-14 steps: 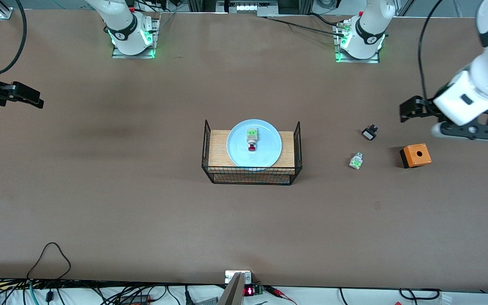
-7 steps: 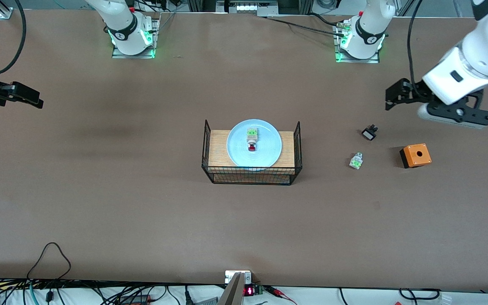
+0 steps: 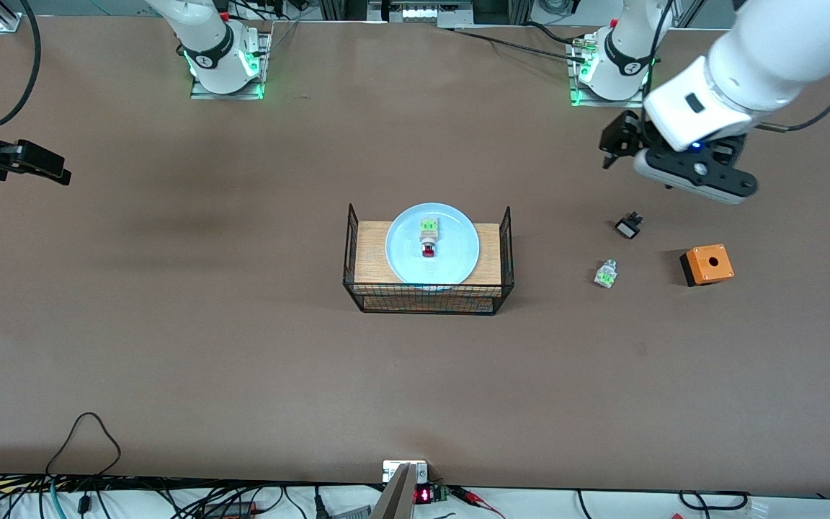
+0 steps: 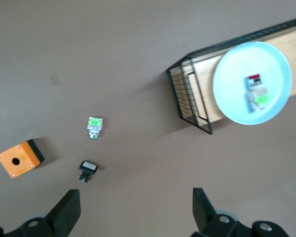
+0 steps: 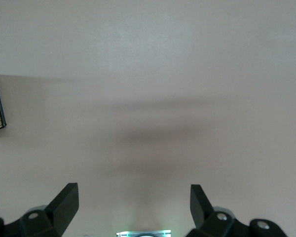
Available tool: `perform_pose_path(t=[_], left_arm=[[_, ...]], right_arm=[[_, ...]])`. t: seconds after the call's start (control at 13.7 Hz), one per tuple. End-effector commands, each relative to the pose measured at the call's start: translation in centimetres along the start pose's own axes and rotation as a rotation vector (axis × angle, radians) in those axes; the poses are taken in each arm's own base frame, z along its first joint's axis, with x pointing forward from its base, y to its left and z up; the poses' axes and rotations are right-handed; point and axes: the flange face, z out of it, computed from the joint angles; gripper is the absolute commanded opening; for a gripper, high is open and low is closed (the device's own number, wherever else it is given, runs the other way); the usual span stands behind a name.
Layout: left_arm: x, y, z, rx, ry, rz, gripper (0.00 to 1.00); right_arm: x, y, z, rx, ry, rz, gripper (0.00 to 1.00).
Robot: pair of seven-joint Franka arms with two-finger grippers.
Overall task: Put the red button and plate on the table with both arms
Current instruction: 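Move the left gripper over the red button on the blue plate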
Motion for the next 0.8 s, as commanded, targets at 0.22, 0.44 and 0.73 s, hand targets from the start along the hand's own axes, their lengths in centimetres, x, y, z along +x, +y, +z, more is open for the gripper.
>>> perform_pose_path(t=[0.22,0.44,0.73], left_arm=[[-1.0,5.1,0.2,0.038,-0.035,0.114,1.00],[-0.8,9.0,2.7,0.043,-0.096,0.203,1.00],[1.0,11.7,7.5,-0.007,-0.166,0.271,1.00]], right_arm=[[0.2,0.9,0.2,0.004,-0.007,0.022,1.00],[0.1,1.0,0.3,0.004,-0.014,0.024,1.00],[0.1,1.5,0.5,0.005,-0.021,0.025,1.00]])
